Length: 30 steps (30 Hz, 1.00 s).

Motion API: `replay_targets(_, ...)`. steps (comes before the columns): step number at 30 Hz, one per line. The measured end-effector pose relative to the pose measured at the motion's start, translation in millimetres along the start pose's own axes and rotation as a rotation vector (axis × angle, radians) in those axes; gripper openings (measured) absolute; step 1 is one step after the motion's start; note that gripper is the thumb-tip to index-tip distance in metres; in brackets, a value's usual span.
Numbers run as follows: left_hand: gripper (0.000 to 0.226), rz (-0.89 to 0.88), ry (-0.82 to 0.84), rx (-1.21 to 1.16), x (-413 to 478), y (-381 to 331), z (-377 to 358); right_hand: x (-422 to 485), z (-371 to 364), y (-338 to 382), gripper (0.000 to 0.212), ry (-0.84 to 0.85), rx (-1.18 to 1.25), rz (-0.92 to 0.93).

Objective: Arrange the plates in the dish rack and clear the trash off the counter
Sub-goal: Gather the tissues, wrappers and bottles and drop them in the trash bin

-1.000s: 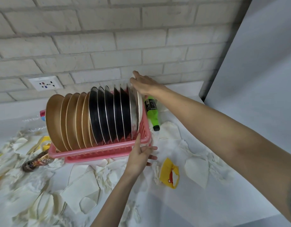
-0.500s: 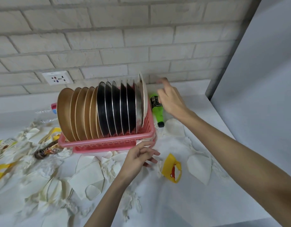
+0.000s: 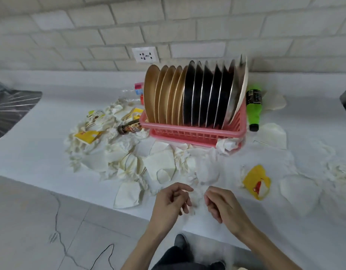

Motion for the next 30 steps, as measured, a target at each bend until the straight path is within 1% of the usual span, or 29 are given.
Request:
replay_targets(6, 0.020, 0.026, -0.178, -0.020, -51.4, 21.1, 38.9, 1.4, -59.3, -13.0, 0.030, 0.082, -0.148, -0.015)
replay_targets(7, 0.019, 0.028, -0.196, -0.012, -58.5, 24.0, 48.0, 2.9, -68.3, -13.1, 0.029, 0.089, -0.168, -0.022)
replay_targets(9, 0.025, 0.028, -0.213, 0.025, -70.1, 28.7, 71.3, 8.4, -86.1, -10.1, 0.026, 0.100, -0.228, -0.016)
replay_targets(11, 0.029, 0.021, -0.208, 0.086, -78.0, 33.7, 101.1, 17.2, -104.6, -5.4, 0.024, 0.102, -0.338, 0.023)
replay_targets(13, 0.031, 0.017, -0.216, 0.154, -82.0, 40.2, 138.5, 28.5, -126.8, -0.8, 0.023, 0.093, -0.439, 0.072)
replay_targets(16, 0.031, 0.003, -0.276, 0.246, -81.2, 51.0, 206.3, 49.6, -164.0, 3.3, 0.021, 0.041, -0.519, 0.132)
replay_targets(21, 0.028, -0.056, -0.391, 0.378, -61.9, 64.5, 333.4, 106.3, -230.3, 9.8, 0.025, -0.115, -0.481, 0.147)
replay_targets(23, 0.026, -0.106, -0.422, 0.500, -47.8, 75.3, 384.3, 128.9, -257.7, 12.1, 0.026, -0.160, -0.474, 0.132)
replay_targets(25, 0.035, -0.150, -0.361, 0.710, -29.6, 87.2, 428.0, 145.7, -282.4, 13.9, 0.024, -0.170, -0.482, 0.110)
replay_targets(27, 0.052, -0.202, -0.230, 0.900, -10.5, 96.7, 458.0, 156.6, -303.9, 14.9, 0.023, -0.161, -0.505, 0.084)
replay_targets(29, 0.063, -0.254, -0.118, 1.027, 8.1, 101.7, 470.5, 165.4, -320.4, 13.7, 0.024, -0.144, -0.544, 0.054)
replay_targets(30, 0.064, -0.280, -0.074, 1.079, 16.4, 104.8, 471.8, 169.2, -327.6, 12.0, 0.024, -0.135, -0.557, 0.035)
Point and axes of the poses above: each hand's wrist, its own x-axis towards the middle knuckle, its own z-axis out of the back of the hand, y = z × x, the point moved 1 cm from there along x, towards the middle knuckle, and after that the axes turned 11 degrees about y, right-handed, at the moved point
